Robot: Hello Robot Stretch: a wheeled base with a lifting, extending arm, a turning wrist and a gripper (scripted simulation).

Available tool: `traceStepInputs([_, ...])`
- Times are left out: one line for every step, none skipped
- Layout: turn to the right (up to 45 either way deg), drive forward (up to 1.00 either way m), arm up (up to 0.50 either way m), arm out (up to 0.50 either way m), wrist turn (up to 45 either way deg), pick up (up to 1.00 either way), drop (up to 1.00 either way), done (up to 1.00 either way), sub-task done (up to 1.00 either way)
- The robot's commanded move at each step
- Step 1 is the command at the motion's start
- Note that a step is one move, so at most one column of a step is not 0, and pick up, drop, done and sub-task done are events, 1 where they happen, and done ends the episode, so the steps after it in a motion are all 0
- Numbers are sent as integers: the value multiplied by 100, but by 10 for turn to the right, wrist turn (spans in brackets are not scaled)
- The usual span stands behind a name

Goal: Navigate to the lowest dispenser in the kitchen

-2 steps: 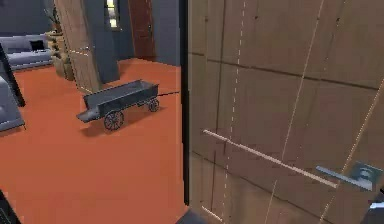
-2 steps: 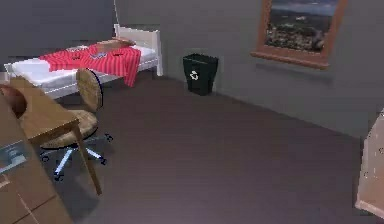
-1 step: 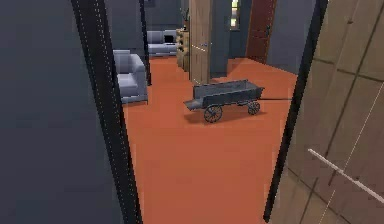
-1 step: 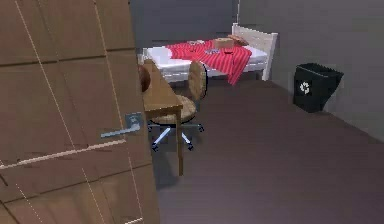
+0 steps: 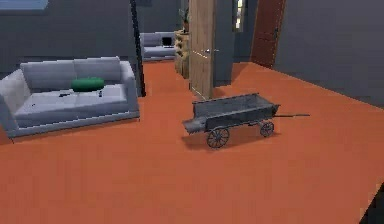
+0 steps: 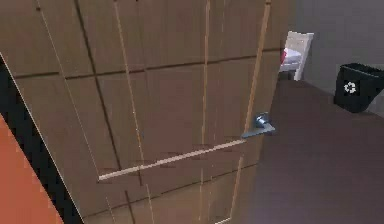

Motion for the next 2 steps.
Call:
traceStepInputs([-210,0,0,0,0,0,0,0,0])
traceStepInputs([0,60,0,0,0,0,0,0,0])
